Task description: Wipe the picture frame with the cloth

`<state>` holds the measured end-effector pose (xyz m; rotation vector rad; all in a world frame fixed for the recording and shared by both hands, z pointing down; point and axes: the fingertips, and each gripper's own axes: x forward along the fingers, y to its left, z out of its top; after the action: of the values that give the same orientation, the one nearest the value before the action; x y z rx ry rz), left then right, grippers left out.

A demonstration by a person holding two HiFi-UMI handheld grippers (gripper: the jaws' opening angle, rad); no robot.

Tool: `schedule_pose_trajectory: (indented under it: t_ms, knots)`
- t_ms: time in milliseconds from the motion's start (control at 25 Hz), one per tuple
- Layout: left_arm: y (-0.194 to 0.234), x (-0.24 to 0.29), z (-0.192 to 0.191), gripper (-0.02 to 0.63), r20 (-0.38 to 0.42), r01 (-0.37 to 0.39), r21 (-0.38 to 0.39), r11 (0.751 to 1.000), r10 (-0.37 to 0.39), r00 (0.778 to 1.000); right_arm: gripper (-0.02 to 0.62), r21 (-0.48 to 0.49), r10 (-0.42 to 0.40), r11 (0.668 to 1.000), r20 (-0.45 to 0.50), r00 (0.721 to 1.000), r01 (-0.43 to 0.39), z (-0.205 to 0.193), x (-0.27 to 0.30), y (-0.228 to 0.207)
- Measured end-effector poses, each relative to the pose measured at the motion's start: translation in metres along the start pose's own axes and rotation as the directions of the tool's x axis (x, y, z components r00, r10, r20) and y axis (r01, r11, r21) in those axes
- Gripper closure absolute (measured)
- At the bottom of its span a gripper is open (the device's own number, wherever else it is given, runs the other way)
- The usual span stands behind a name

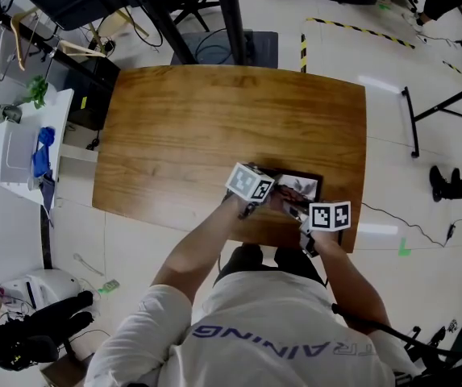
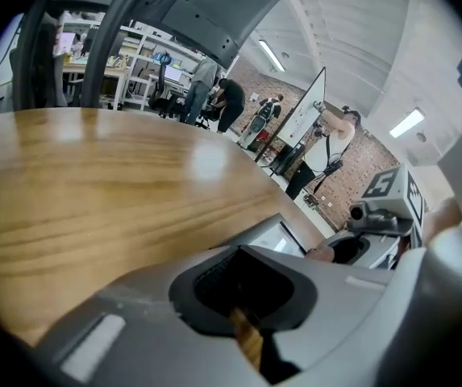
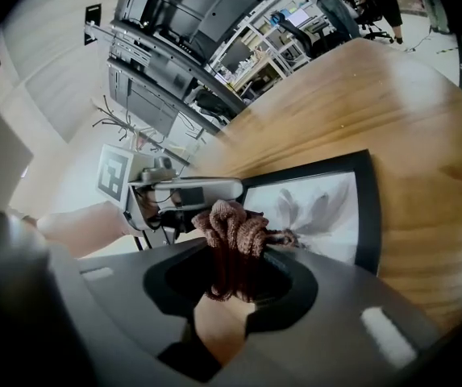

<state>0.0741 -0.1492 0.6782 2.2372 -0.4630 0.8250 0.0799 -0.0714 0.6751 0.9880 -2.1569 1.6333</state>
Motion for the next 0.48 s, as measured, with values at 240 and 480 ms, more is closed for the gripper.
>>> schedule_pose_trajectory:
  t_ms: [240, 480]
  knots:
    - [0.002, -0.001, 0.000, 0.598, 0.024, -0.006, -0.024, 1.000, 0.007, 1.000, 0.479, 0.055, -0.029, 0.998, 0.043, 0.999, 0.027, -0.002, -0.030, -0.023]
    - [0.001, -0.002, -0.002, 0.600, 0.026, -0.010, -0.022, 1.000, 0.010, 1.000, 0.479, 0.102, -0.102, 0.991, 0.103, 0.989, 0.091, -0.005, -0.077, -0.055]
